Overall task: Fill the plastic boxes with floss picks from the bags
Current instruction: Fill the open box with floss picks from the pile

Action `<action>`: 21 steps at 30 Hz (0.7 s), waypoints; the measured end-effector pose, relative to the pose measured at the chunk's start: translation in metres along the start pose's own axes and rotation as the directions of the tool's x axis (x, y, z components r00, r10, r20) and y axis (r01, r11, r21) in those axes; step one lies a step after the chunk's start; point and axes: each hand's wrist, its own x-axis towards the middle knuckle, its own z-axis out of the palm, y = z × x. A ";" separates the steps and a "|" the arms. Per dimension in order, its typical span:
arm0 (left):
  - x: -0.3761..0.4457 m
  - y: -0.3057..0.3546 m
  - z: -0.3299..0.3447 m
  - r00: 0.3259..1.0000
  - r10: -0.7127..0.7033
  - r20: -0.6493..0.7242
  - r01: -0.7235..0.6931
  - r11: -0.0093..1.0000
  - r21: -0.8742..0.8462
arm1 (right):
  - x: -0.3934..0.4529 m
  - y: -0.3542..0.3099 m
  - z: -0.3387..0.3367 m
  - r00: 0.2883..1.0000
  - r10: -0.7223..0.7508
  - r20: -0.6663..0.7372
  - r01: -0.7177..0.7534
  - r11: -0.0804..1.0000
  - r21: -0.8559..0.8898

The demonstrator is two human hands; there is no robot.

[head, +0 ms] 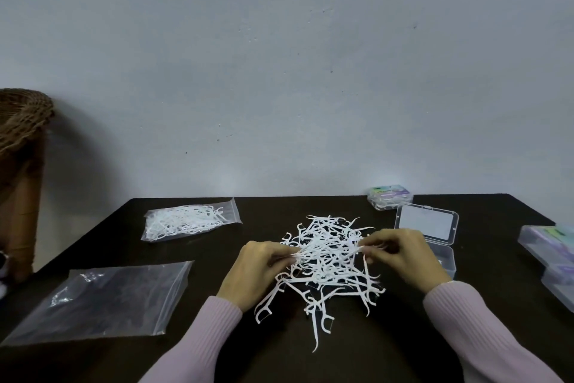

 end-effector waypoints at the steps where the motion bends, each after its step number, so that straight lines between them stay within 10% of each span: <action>1: 0.001 0.001 0.001 1.000 -0.021 -0.016 0.021 0.999 -0.035 | -0.001 0.000 -0.004 1.000 0.018 -0.008 -0.018 1.000 0.023; 21: 0.065 0.068 0.071 0.984 -0.164 -0.072 0.103 0.850 -0.517 | -0.015 0.037 -0.059 0.771 0.554 -0.314 -0.363 0.788 0.497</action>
